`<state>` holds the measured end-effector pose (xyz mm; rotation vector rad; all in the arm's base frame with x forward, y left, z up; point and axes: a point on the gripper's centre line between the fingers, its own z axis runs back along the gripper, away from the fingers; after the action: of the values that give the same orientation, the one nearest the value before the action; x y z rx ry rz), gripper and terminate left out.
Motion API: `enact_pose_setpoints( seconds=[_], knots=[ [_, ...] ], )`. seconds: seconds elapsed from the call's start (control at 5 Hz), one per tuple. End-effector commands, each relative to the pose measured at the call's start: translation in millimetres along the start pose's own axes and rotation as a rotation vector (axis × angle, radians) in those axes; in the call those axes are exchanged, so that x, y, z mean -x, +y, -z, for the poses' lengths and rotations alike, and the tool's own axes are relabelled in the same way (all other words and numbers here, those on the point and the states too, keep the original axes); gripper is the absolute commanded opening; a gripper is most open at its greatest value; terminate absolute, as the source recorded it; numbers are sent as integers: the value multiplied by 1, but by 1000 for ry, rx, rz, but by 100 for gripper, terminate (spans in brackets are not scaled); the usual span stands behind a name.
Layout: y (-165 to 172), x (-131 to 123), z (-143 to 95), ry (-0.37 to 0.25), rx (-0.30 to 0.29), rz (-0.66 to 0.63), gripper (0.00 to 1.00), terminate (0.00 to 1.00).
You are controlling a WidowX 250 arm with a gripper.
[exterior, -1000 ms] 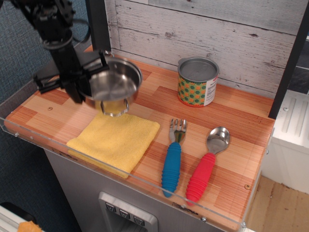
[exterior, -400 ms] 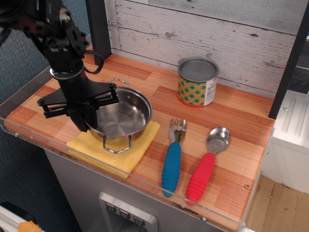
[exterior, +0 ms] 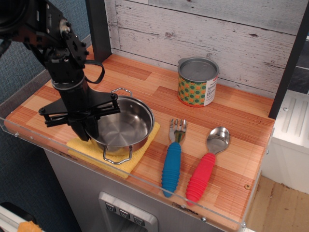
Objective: Put the pot on top of the cloth.
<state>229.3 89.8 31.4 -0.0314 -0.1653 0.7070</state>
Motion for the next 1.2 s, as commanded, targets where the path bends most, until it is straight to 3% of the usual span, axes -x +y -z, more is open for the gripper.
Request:
enact_pose_setpoints(
  seconds=[0.0, 0.2, 0.6, 1.0],
  knots=[
    [13, -3, -3, -22, 4, 2, 0, 0],
    [15, -5, 0, 1, -6, 10, 100, 0],
    [14, -12, -8, -3, 16, 13, 100, 0],
    [7, -18, -38, -40, 36, 0, 100, 0]
  ],
)
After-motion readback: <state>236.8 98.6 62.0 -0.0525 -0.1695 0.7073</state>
